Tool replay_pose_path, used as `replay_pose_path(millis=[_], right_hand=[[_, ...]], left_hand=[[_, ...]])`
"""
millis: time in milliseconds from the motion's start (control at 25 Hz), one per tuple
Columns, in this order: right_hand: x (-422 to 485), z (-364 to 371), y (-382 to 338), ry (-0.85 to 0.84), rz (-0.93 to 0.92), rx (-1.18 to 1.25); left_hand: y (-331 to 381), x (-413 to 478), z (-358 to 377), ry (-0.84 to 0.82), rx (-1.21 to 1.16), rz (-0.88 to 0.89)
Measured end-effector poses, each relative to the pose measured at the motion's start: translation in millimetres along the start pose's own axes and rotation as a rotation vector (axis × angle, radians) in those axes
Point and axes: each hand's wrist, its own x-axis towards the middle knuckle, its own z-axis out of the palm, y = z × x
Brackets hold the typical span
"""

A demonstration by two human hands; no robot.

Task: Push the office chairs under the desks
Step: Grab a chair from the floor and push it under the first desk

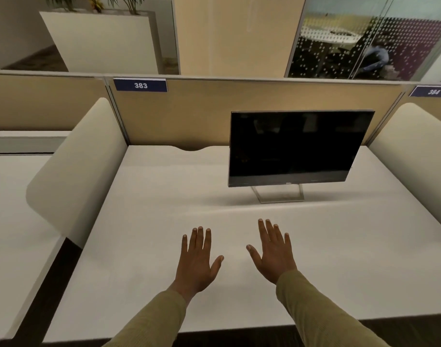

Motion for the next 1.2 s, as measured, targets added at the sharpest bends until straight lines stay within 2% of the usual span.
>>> replay_pose_path(millis=[320,520,720,1040,1200], right_hand=[[-34,35,-34,-0.083,0.016,0.003],[-54,42,-47,-0.134,-0.040,-0.016],[-80,45,-64,-0.193,-0.140,-0.062],[-169,68,-71,-0.292,-0.346,-0.101],[-210,82,-93,-0.296,-0.468,-0.082]], left_hand=[[-26,-54,27,-0.150,-0.048,-0.040],[-26,-94,34,-0.191,-0.070,-0.118],[-11,-148,22,-0.195,-0.064,-0.242],[43,-277,19,-0.170,-0.121,-0.509],[45,-346,16,-0.149,-0.169,-0.648]])
